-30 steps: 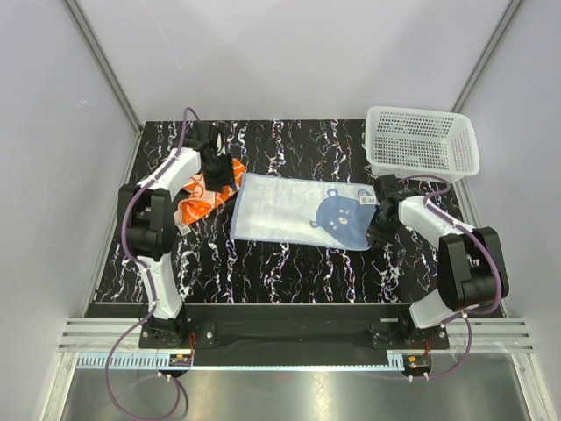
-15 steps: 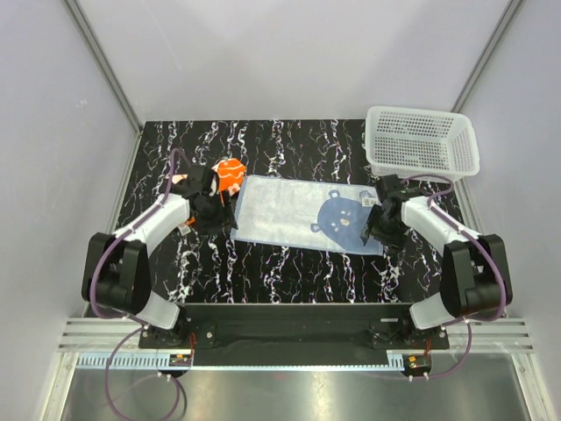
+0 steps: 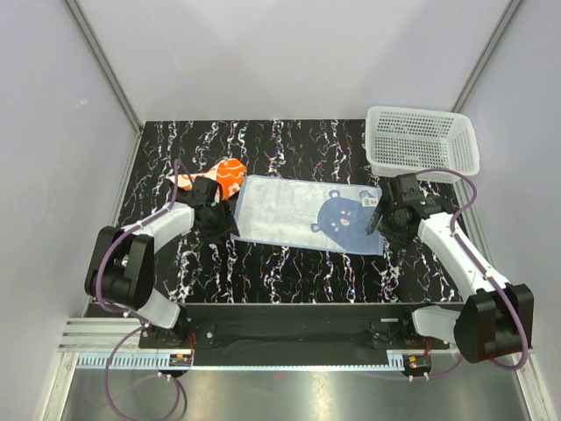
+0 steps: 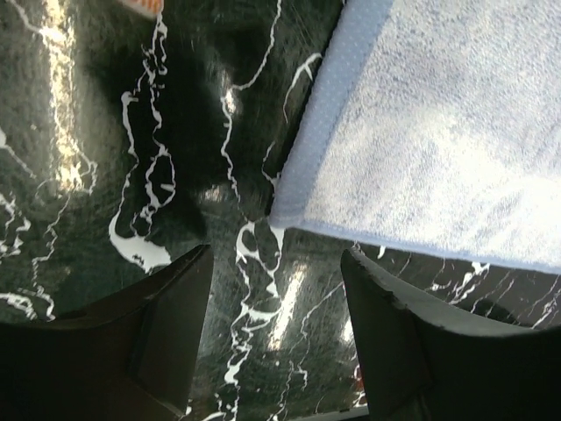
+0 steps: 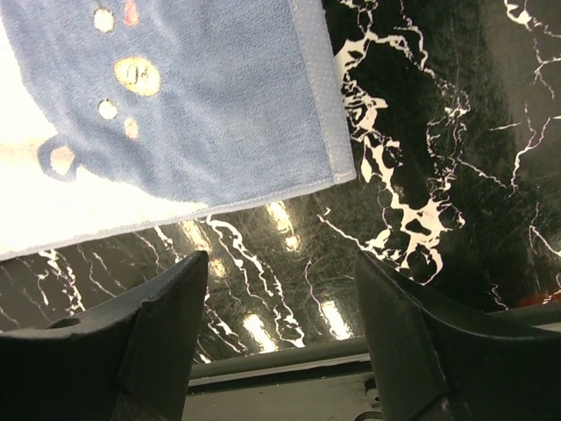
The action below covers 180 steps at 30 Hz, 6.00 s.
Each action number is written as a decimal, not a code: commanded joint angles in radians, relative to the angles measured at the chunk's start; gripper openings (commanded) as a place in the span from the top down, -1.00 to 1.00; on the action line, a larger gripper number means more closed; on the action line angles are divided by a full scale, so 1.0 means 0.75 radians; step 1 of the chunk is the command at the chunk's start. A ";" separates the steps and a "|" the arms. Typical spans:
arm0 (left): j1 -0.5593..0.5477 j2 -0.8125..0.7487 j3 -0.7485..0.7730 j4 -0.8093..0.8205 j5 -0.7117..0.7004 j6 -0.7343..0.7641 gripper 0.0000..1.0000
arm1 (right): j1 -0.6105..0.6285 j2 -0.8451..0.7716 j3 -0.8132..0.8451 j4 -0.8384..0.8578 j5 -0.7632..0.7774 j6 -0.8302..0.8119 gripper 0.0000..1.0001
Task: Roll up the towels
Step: Flatten the towel, then fold the towel
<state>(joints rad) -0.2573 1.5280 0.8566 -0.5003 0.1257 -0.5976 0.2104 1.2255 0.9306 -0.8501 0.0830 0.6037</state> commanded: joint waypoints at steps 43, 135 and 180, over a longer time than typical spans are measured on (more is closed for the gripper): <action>0.069 -0.442 -0.220 -0.075 0.002 0.001 1.00 | 0.002 0.241 -0.224 0.309 0.000 0.216 -0.01; 0.141 0.464 0.784 -0.360 0.105 0.208 1.00 | -0.121 0.747 0.500 0.009 -0.053 -0.009 0.39; -0.003 -0.152 0.355 -0.167 0.023 0.324 -0.73 | -0.203 0.327 -0.163 0.246 -0.078 0.207 0.04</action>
<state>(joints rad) -0.2501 1.4582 1.1202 -0.6708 0.1379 -0.3691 0.0753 1.4712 0.8303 -0.6922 -0.0147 0.7231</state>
